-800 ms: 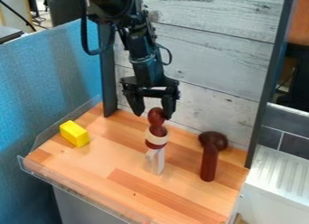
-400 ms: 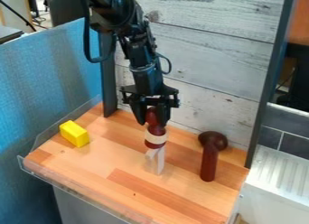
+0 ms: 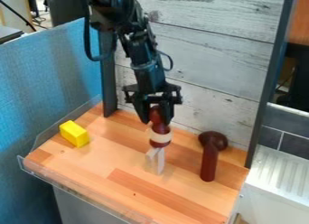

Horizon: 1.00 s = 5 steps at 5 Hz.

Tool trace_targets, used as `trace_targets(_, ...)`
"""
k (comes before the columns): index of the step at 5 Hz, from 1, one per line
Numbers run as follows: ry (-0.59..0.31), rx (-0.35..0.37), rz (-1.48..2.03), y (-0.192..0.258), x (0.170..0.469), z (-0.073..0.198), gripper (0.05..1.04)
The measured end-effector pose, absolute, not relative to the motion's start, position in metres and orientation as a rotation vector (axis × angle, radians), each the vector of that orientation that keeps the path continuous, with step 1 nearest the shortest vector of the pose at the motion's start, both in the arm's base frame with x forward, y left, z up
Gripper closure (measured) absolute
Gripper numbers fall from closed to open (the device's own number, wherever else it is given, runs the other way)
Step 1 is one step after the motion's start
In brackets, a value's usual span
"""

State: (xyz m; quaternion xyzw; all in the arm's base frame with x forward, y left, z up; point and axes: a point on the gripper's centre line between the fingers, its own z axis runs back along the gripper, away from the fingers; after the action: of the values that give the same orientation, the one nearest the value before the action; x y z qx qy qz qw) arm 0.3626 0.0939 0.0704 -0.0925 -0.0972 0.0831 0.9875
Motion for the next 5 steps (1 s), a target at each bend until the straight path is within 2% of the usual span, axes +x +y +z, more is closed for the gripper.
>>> trace_targets(1,-0.274,-0.281,0.221,0.108,0.377,0.115,0.491)
trace_targets(2,-0.362,-0.305,0.296,0.134,0.39,0.167,0.491)
trace_targets(3,-0.307,-0.249,0.376,0.163,0.401,0.139,0.491)
trace_targets(4,-0.258,-0.152,0.35,0.181,0.4,0.108,0.491)
trace_targets(5,-0.225,-0.125,0.302,0.188,0.401,0.081,0.491)
